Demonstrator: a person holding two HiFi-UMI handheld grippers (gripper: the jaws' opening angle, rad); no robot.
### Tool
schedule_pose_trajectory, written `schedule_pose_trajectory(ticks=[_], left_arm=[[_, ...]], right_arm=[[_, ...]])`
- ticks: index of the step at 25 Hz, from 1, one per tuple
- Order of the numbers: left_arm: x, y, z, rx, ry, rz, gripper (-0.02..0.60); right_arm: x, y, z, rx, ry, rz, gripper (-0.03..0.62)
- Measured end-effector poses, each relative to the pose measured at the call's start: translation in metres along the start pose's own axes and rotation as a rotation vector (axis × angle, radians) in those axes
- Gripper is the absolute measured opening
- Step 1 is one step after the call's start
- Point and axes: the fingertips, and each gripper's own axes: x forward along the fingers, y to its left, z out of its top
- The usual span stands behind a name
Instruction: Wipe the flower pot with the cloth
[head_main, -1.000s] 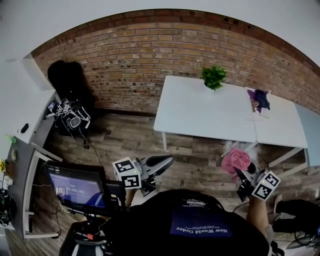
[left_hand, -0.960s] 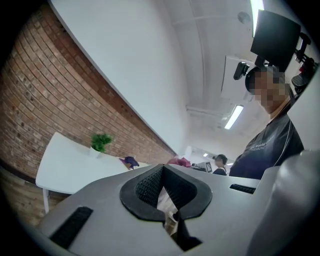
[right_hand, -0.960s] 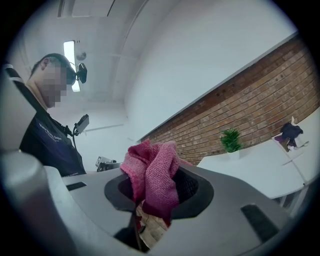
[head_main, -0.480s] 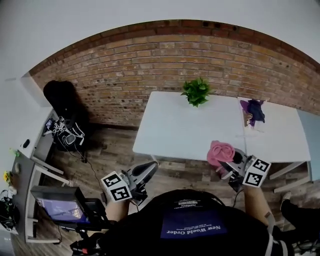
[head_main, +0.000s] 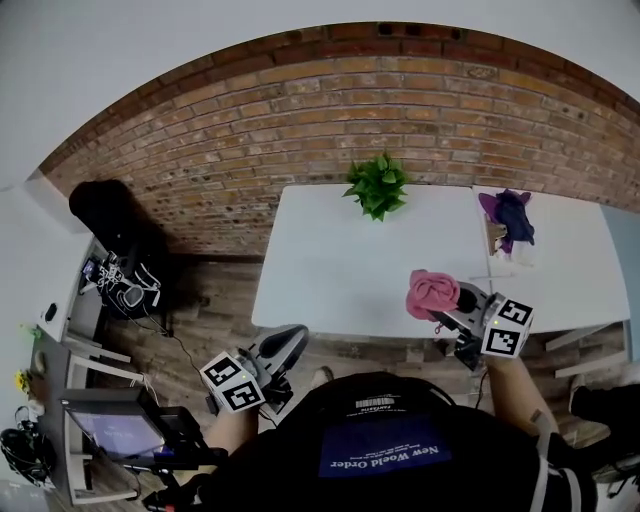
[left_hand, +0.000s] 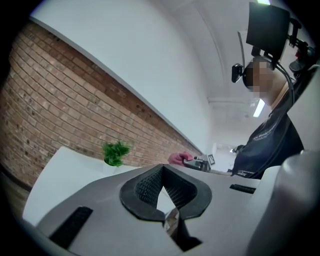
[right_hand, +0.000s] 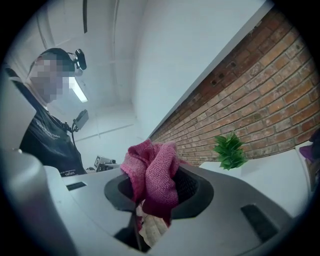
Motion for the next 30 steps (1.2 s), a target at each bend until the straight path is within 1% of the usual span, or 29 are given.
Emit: schedule_pose_trajectory(ticks=[3,6,9,10,11,13,15,17,18,21,22,25,27,30], left_arm=[[0.015,0.047,0.006,0.033,0.028,-0.037,-0.002],[0.029,0.101,0.018,0.096,0.071,-0.097,-0.002],[0.037,0.150,0.035,0.161,0.129,-0.172,-0.002],[0.042,0.165,0.040,0.176,0.152,-0.200,0.007],[0.049,0.179,0.043,0.192,0.177,-0.227,0.071],[0.063,0.205,0.045,0.230,0.231,-0.265,0.092],[0.080,0.226,0.040,0.288,0.288,-0.284,0.124],[0.099,0.243,0.030,0.370,0.349,-0.287,0.150],[0.110,0.249,0.024,0.426,0.382,-0.285,0.161],[0.151,0.262,0.002,0.627,0.491,-0.278,0.182],[0.166,0.267,-0.006,0.682,0.533,-0.273,0.192],[0.209,0.278,-0.031,0.796,0.657,-0.256,0.236],[0.235,0.290,-0.046,0.880,0.729,-0.232,0.241],[0.272,0.318,-0.064,1.040,0.821,-0.197,0.239]], right_arm=[[0.031,-0.024,0.003,-0.005,0.008,-0.051,0.110],[0.071,-0.050,0.017,0.003,-0.008,-0.122,0.109],[0.109,-0.064,0.030,0.030,-0.018,-0.178,0.109],[0.119,-0.071,0.035,0.035,-0.015,-0.201,0.109],[0.128,-0.078,0.040,0.041,-0.015,-0.223,0.109],[0.144,-0.092,0.049,0.052,-0.019,-0.256,0.110],[0.154,-0.103,0.053,0.056,-0.014,-0.272,0.109],[0.157,-0.116,0.054,0.057,-0.005,-0.275,0.110],[0.154,-0.123,0.054,0.059,0.000,-0.274,0.109],[0.138,-0.151,0.053,0.064,0.017,-0.259,0.110],[0.132,-0.162,0.053,0.067,0.025,-0.250,0.109],[0.111,-0.194,0.052,0.078,0.054,-0.216,0.109],[0.097,-0.213,0.050,0.088,0.063,-0.200,0.109],[0.081,-0.238,0.046,0.110,0.066,-0.208,0.109]])
